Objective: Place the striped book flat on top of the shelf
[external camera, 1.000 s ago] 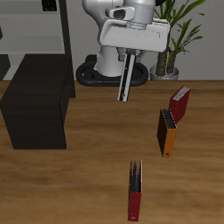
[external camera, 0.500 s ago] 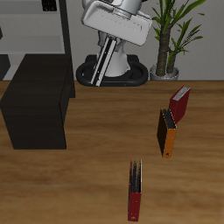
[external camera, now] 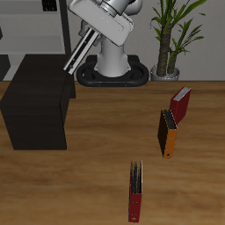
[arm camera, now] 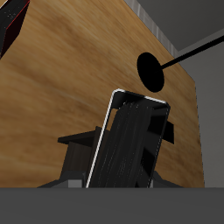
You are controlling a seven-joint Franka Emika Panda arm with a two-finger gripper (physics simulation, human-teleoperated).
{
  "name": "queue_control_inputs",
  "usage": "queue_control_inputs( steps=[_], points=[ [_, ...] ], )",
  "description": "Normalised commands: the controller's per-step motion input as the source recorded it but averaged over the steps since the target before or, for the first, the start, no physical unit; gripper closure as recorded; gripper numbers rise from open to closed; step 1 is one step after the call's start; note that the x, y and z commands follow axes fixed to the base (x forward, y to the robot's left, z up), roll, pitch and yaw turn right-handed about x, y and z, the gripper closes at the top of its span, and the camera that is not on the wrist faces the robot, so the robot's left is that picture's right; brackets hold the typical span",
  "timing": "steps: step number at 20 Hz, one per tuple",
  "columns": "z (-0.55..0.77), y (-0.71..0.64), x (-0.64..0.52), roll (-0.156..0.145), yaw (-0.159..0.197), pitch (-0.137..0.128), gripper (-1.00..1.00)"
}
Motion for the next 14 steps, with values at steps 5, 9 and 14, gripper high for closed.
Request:
queue_control_inputs(
  steps=[5,9,14],
  points=[
    [0.01,-0.42,-0.05,-0.168,0.013,-0.036,1.00],
    [-0.19,-0.46,0.04,-0.164,-0.009,0.038,1.00],
    [-0.20,-0.28,0.02,-0.096,-0.010,0.033,1.00]
  ],
)
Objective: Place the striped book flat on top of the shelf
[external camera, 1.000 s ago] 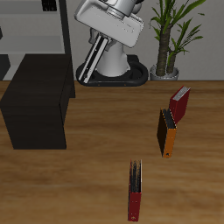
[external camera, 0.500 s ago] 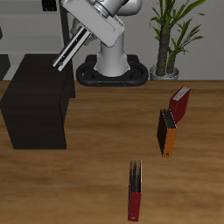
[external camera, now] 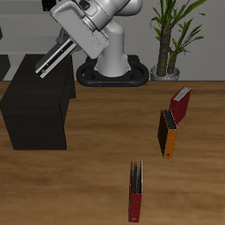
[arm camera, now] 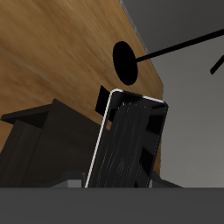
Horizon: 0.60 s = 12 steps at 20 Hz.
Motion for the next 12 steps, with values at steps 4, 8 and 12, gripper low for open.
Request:
queue_control_inputs(
  steps=[4,8,12],
  points=[
    [-0.19,-0.19,0.03,-0.068,0.001,0.016,1.00],
    [-0.19,-0.18,0.11,-0.038,0.008,0.031,1.00],
    [-0.13,-0.21,0.06,-0.061,-0.011,0.021,1.00]
  ],
)
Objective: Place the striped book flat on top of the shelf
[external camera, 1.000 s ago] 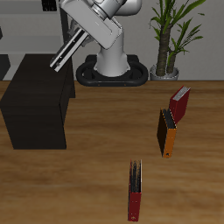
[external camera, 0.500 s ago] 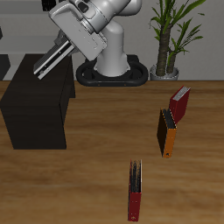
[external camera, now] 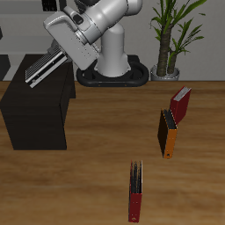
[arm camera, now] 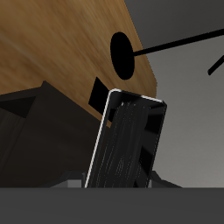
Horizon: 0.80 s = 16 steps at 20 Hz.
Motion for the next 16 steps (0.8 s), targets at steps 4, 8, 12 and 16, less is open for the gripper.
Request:
queue_control_inputs(
  steps=[4,8,12,16],
  points=[
    [-0.23,-0.28,0.11,-0.071,-0.005,0.047,1.00],
    [-0.25,-0.20,0.09,-0.045,-0.006,0.042,1.00],
    [-0.30,-0.10,0.07,-0.028,0.003,0.045,1.00],
    [-0.37,-0.15,0.18,-0.020,0.007,0.074,1.00]
  ],
)
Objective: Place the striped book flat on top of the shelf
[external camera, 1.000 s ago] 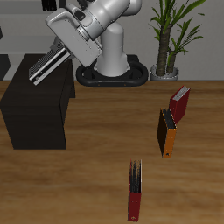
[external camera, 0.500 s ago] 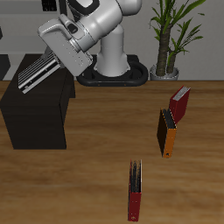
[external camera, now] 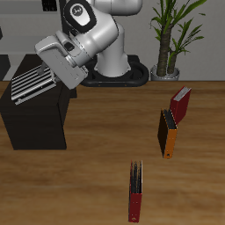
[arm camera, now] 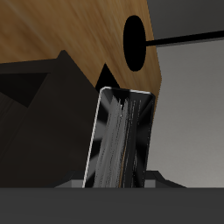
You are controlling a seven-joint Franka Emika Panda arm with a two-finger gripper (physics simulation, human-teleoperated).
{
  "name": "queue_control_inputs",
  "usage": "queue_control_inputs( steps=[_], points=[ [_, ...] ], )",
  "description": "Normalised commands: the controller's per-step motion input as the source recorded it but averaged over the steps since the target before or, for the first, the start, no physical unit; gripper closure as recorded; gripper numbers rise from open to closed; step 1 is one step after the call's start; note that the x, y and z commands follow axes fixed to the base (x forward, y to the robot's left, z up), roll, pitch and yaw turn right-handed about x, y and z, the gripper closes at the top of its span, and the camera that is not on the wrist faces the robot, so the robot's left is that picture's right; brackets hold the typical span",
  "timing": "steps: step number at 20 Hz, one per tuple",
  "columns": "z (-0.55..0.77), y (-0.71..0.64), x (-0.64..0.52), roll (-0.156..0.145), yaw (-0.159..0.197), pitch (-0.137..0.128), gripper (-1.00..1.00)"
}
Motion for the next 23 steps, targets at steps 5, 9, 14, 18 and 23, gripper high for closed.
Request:
queue_control_inputs(
  steps=[5,9,14,18,23],
  points=[
    [-0.51,-0.29,0.28,-0.034,-0.058,0.207,1.00],
    [-0.22,0.18,0.22,0.194,-0.077,0.150,-1.00],
    [0.23,0.40,0.00,0.153,-0.055,0.006,-1.00],
    [0.23,0.35,-0.03,0.150,-0.051,-0.019,-1.00],
    [0.10,0.40,-0.04,0.147,-0.050,0.009,-1.00]
  ],
)
